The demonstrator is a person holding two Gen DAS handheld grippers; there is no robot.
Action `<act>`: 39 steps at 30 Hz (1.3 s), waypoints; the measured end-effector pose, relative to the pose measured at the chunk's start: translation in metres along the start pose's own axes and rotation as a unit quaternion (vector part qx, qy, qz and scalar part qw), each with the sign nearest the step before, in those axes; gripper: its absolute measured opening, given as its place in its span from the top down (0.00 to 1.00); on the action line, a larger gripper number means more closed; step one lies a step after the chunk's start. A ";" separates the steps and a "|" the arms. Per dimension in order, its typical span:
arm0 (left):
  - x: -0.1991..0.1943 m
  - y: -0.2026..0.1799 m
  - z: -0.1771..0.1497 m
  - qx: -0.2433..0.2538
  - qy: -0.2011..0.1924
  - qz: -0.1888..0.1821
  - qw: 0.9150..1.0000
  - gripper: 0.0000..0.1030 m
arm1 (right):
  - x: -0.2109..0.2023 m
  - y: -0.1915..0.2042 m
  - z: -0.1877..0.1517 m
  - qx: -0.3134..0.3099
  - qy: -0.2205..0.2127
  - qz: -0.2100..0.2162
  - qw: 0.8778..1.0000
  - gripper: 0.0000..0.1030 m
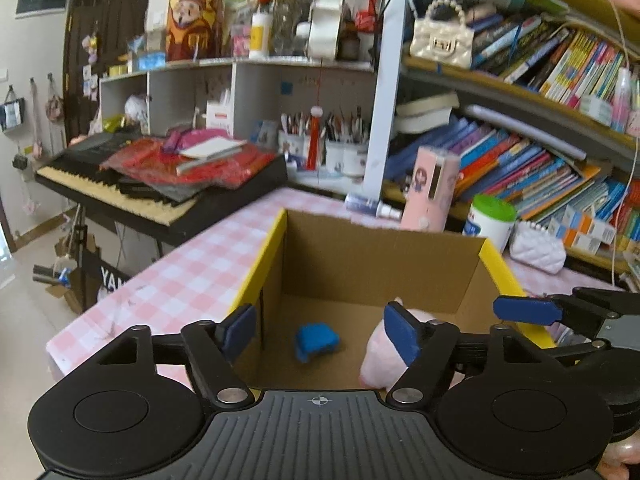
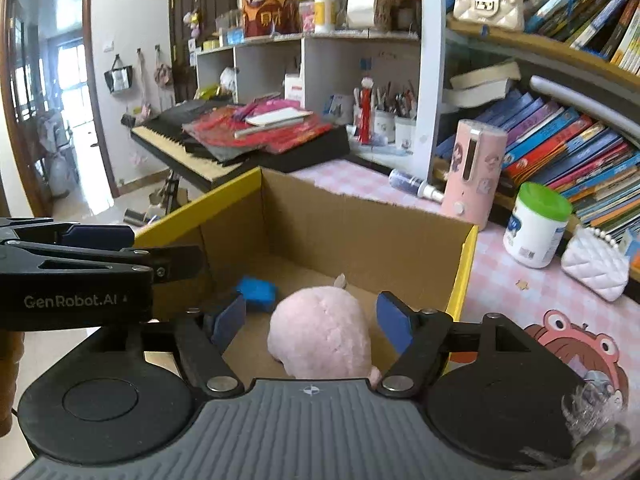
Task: Organize objects
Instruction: 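Release the pink pig into the box with the right tool while the left tool drops the blue piece, then withdraw both open tools from the yellow box back over the table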
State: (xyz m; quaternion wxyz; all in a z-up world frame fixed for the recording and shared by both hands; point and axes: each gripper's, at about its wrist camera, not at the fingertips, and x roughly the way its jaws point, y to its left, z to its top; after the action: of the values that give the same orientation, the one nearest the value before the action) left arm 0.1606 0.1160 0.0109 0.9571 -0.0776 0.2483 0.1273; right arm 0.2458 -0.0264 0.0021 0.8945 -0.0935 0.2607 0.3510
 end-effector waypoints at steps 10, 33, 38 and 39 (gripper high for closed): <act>-0.029 0.014 -0.004 -0.017 -0.030 0.009 0.999 0.19 | -0.037 0.018 -0.005 0.021 -0.030 -0.076 0.996 0.28; -0.089 0.074 -0.064 -0.027 0.043 0.042 0.998 0.10 | -0.074 0.093 -0.060 0.075 0.040 -0.170 0.982 0.13; -0.105 0.084 -0.076 -0.021 0.058 0.040 0.997 0.10 | -0.086 0.118 -0.071 0.071 0.048 -0.167 0.982 0.12; -0.107 0.085 -0.078 -0.019 0.059 0.039 0.997 0.10 | -0.088 0.121 -0.073 0.071 0.049 -0.166 0.982 0.12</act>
State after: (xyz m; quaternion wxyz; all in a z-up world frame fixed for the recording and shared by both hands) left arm 0.0105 0.1589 -0.0103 0.9335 -0.0938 0.3047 0.1644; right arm 0.0801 -0.0143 -0.0109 0.9310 -0.0892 0.3090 0.1729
